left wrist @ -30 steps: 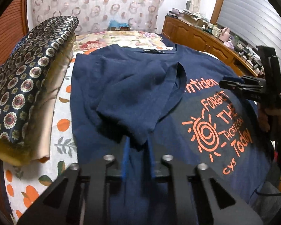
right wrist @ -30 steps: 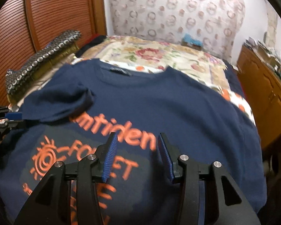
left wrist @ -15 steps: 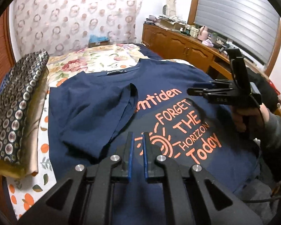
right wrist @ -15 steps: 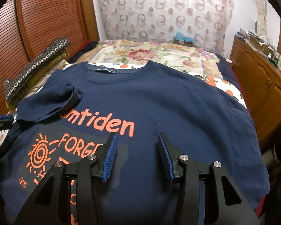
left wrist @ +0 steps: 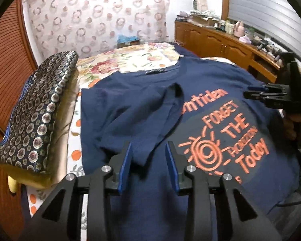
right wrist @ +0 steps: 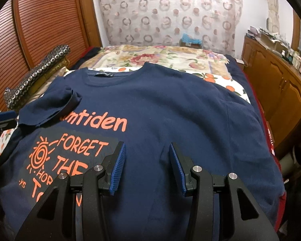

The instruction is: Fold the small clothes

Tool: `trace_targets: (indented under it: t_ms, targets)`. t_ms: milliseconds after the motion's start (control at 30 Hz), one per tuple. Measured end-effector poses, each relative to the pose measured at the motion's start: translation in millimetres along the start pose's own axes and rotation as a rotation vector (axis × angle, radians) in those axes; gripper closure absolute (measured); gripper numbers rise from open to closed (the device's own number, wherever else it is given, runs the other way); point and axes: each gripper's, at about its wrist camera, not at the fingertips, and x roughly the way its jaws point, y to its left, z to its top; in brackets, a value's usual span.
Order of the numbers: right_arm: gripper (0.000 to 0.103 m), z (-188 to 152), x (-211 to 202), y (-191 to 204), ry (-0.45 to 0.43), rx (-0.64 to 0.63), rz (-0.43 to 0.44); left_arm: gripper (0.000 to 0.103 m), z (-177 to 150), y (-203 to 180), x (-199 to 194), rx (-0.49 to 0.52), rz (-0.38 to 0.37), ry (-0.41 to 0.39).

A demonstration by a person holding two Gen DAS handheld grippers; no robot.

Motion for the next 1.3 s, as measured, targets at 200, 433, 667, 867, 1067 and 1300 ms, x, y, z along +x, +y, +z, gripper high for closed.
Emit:
trace_targets:
  t_ms: [200, 433, 667, 867, 1067, 1300]
  targets:
    - [0.058, -2.4, -3.4, 1.6, -0.011, -0.004, 0.001, 0.070, -6.5, 2.1, 27.9, 0.004, 0.023, 0.057]
    - [0.058, -6.4, -17.6, 1.0, -0.026, -0.005, -0.017, 0.093, -7.2, 5.3, 42.6, 0.048, 0.066, 0.080]
    - [0.058, -11.2, -27.4, -9.8, -0.038, 0.015, -0.033, 0.101, 13.7, -7.8, 5.4, 0.031, -0.043, -0.008]
    - [0.058, -16.9, -35.6, -24.1, -0.045, 0.045, -0.055, 0.099, 27.9, -40.4, -8.3, 0.085, -0.153, -0.031]
    - [0.057, -25.0, -49.4, -46.4, -0.054, 0.089, -0.103, 0.074, 33.0, -53.6, -0.2, 0.088, -0.228, -0.004]
    - [0.052, -34.6, -62.8, -89.6, -0.054, 0.150, -0.187, 0.050, 38.5, -64.6, 9.6, 0.096, -0.236, -0.007]
